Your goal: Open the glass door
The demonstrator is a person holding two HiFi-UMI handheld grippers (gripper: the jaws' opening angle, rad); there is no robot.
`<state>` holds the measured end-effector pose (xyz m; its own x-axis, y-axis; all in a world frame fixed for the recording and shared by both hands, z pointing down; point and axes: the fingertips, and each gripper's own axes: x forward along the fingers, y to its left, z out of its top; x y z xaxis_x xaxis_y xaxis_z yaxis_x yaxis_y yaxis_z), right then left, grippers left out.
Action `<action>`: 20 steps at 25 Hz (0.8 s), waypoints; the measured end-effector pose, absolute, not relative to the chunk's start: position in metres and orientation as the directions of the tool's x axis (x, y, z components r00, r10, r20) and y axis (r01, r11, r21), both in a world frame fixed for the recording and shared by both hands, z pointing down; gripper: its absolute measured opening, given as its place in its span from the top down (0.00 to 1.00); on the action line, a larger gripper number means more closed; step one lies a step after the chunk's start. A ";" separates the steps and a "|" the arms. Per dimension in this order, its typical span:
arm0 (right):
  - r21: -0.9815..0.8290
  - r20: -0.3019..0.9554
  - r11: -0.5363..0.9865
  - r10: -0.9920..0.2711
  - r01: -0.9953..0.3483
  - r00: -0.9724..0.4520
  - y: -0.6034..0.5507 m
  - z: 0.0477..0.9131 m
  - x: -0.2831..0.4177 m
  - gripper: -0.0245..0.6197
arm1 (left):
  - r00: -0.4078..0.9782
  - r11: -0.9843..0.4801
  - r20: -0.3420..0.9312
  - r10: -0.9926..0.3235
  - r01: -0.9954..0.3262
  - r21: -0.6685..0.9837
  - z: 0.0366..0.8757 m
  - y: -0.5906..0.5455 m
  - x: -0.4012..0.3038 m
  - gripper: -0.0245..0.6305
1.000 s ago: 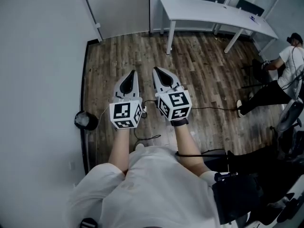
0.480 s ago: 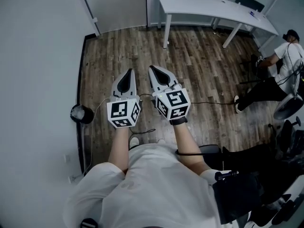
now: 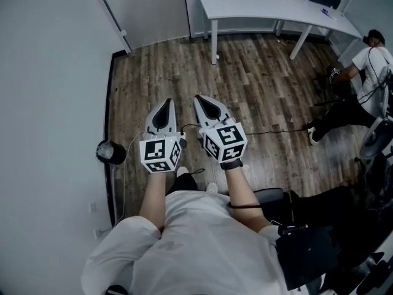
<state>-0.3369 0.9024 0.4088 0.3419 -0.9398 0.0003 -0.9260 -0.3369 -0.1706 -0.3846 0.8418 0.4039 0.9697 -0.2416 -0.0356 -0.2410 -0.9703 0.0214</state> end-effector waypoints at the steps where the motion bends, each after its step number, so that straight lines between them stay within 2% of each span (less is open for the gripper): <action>1: -0.177 -0.004 -0.340 -0.938 -0.923 0.347 0.905 0.408 -0.334 0.96 | 0.970 -0.970 -0.037 -0.242 -0.241 0.027 0.403 0.843 -0.382 0.96; 7: -0.182 0.026 -0.379 -0.924 -0.907 0.381 0.910 0.422 -0.326 0.96 | 0.977 -0.976 -0.026 -0.210 -0.208 0.068 0.415 0.845 -0.368 0.96; 13: -0.181 0.055 -0.434 -0.900 -0.883 0.432 0.884 0.430 -0.283 0.96 | 0.984 -0.978 -0.026 -0.178 -0.174 0.116 0.426 0.813 -0.328 0.96; 20: -0.157 0.057 -0.437 -0.899 -0.886 0.433 0.777 0.417 -0.243 0.96 | 0.974 -0.972 -0.080 -0.212 -0.202 0.123 0.409 0.708 -0.284 0.96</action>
